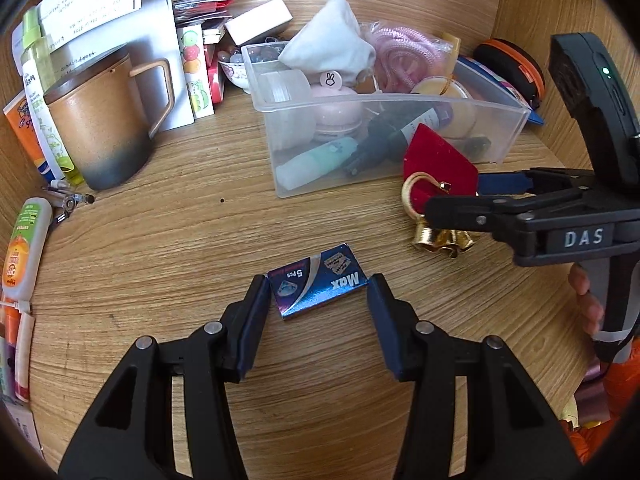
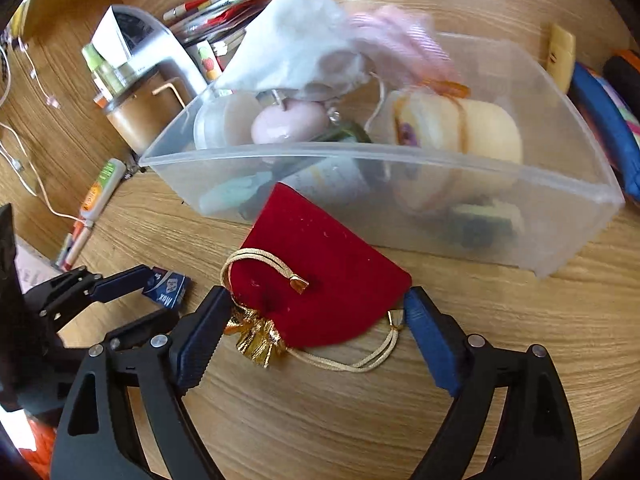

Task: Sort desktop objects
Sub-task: 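Grasp the red velvet pouch with the right tool while the left tool holds the card pack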

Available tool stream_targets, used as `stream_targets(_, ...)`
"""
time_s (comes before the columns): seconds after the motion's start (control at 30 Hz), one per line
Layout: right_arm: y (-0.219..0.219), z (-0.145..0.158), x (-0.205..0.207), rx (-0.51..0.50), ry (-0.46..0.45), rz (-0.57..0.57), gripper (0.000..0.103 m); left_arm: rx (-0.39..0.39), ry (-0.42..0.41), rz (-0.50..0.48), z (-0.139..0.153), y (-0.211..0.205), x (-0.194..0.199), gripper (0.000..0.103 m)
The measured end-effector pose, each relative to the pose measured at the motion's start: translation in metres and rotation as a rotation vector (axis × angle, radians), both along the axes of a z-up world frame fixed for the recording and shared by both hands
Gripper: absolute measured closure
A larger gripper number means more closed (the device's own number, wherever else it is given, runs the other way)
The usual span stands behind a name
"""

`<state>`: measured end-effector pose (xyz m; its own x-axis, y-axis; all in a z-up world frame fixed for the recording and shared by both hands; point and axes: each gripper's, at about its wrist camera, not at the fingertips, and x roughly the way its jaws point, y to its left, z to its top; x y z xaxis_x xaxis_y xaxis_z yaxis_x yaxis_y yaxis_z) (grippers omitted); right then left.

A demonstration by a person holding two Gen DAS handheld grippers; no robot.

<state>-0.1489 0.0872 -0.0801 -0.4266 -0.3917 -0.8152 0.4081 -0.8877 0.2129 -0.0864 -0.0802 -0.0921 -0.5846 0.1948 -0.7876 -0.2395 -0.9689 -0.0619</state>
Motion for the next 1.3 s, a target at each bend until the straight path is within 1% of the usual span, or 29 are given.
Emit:
stream_targets(0.2,-0.026,-0.003,0.0,0.058,0.037,0.023,0.015,0.015,0.008,-0.009,0.001,-0.011,0.002,0.053)
stream_targets(0.33,-0.044,-0.007,0.005,0.125,0.098,0.056,0.015,0.025,0.011,-0.006,0.002,-0.015,0.002,0.053)
stream_targets(0.37,-0.049,-0.008,0.008,0.158,0.119,0.059,0.018,0.024,0.013,-0.005,0.002,-0.014,0.002,0.053)
stream_targets(0.4,-0.049,-0.009,0.011,0.167,0.132,0.066,0.02,0.019,0.014,-0.003,0.002,-0.014,0.002,0.053)
stream_targets(0.47,-0.048,-0.007,0.013,0.15,0.139,0.083,0.037,0.014,0.013,-0.003,0.001,-0.014,0.001,0.053)
stream_targets(0.5,-0.047,-0.005,0.014,0.14,0.14,0.087,0.043,0.01,0.014,-0.003,0.001,-0.013,0.001,0.053)
stream_targets(0.53,-0.045,-0.004,0.014,0.133,0.141,0.093,0.061,0.008,0.014,-0.004,0.001,-0.013,0.001,0.053)
stream_targets(0.57,-0.041,-0.003,0.014,0.124,0.133,0.102,0.067,0.008,0.014,-0.003,0.001,-0.012,0.001,0.053)
stream_targets(0.6,-0.038,-0.003,0.014,0.112,0.126,0.105,0.068,0.009,0.014,-0.003,0.001,-0.013,0.001,0.053)
stream_targets(0.63,-0.032,-0.003,0.015,0.094,0.118,0.107,0.072,0.012,0.013,-0.001,0.001,-0.013,0.001,0.053)
stream_targets(0.73,-0.019,0.001,0.019,0.064,0.105,0.105,0.077,0.015,0.013,0.012,0.002,-0.014,0.001,0.053)
stream_targets(0.83,-0.001,0.009,0.02,0.052,0.115,0.078,0.079,0.025,0.009,0.022,0.003,-0.014,0.001,0.053)
stream_targets(1.1,0.053,0.045,0.024,0.001,0.16,0.004,0.079,0.029,0.051,0.005,0.021,-0.003,0.001,0.053)
stream_targets(1.3,0.075,0.07,0.023,-0.033,0.197,-0.028,0.079,0.034,0.081,-0.026,0.04,0.011,0.0,0.053)
